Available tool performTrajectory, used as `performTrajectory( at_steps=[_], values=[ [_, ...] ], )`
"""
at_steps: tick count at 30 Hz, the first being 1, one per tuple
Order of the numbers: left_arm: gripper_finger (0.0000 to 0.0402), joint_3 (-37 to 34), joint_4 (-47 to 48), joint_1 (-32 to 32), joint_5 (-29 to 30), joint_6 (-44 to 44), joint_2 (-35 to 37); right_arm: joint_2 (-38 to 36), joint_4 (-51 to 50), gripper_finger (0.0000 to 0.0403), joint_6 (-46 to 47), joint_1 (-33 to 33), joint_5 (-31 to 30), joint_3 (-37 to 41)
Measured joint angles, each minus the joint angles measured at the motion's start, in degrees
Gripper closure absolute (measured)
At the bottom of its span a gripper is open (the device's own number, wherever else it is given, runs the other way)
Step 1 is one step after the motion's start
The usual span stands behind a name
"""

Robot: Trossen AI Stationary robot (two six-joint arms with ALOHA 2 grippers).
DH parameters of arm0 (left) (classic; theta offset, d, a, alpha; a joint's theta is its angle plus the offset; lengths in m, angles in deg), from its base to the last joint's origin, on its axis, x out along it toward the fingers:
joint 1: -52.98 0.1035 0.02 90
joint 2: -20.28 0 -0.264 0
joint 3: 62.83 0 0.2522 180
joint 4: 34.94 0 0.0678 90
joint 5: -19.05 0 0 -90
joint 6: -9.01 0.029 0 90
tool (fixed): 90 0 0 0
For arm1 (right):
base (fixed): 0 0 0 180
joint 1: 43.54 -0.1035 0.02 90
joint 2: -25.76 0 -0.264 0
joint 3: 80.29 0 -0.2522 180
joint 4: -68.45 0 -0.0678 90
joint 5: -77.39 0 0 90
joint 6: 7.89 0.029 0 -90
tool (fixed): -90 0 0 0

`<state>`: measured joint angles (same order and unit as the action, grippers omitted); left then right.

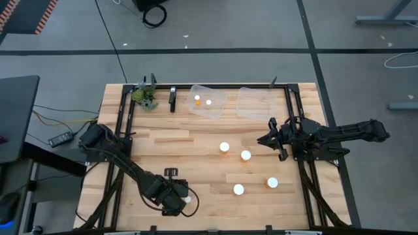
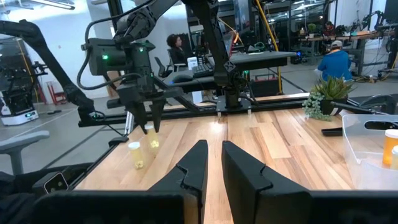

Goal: Pick and place medicine bottles into bin by pill shape (circle, oval)
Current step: Put the small yellow pill bottle into the left transparent bin

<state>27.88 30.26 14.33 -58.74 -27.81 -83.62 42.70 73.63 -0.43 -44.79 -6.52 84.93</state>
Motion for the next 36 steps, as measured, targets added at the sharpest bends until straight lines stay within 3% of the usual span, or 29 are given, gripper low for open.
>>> performTrajectory(
  at_steps=[12,36],
  values=[
    [0.0276,0.0,0.5,4.8,0.0,10.6,1.5,0.0,0.0,0.0349,0.0,0.0,0.0,0.0],
    [0.0276,0.0,-2.9,20.4,0.1,37.9,1.4,0.0,0.0,0.0349,0.0,0.0,0.0,0.0]
  ],
)
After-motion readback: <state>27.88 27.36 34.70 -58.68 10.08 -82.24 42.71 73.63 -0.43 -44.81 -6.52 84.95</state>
